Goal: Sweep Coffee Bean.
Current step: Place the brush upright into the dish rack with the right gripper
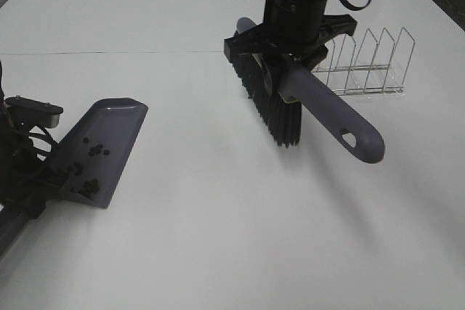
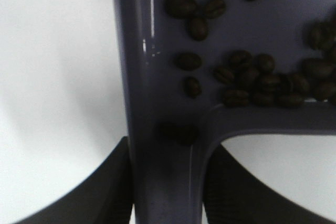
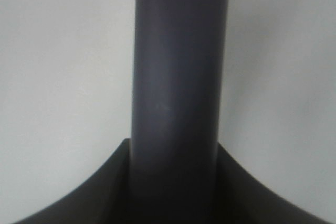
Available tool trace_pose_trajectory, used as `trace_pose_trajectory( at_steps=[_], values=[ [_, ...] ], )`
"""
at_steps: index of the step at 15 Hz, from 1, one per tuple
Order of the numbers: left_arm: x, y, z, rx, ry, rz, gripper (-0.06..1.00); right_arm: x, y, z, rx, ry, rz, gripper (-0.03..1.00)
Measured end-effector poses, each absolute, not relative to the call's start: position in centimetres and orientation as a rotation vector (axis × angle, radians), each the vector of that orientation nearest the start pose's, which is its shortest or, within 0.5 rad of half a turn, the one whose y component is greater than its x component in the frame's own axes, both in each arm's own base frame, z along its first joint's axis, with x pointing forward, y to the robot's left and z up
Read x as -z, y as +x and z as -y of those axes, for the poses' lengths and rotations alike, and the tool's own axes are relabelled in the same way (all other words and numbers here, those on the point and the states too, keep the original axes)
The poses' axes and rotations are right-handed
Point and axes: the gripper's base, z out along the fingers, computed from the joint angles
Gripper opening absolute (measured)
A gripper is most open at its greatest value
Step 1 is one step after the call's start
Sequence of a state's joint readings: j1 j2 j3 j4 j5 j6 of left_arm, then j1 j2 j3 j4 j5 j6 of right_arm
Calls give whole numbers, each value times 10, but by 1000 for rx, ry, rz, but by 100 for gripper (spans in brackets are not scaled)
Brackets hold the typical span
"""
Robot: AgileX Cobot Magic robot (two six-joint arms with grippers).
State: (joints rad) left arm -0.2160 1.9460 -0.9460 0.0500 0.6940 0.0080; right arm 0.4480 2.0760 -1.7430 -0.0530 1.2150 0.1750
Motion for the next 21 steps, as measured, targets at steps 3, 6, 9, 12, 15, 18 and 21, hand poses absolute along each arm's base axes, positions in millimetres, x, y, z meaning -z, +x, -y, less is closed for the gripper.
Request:
trace_pose_trajectory(
  at_steps=[3,6,9,12,15,18,21],
  values=[
    [-96,300,63,-56,416,-3147,34,-197,367,-143,110,-367,-3130,36],
    [-96,300,63,-56,416,-3147,34,-192,341,-106,260,-237,-3201,36],
    [-96,300,63,-49,362,-3154,34,-195,342,-88,292,-87,-3199,36],
    [-96,301,65,-32,71,-3162,34,-183,349,-91,272,-87,-3189,36],
    [-96,303,66,1,-42,-3139,34,-173,365,-96,270,-85,-3186,36],
    [-95,304,67,12,-59,-3135,34,-166,393,-104,264,-84,-3168,36],
    [-95,303,67,12,-59,-3136,34,-156,420,-112,258,-82,-3139,36]
  ],
)
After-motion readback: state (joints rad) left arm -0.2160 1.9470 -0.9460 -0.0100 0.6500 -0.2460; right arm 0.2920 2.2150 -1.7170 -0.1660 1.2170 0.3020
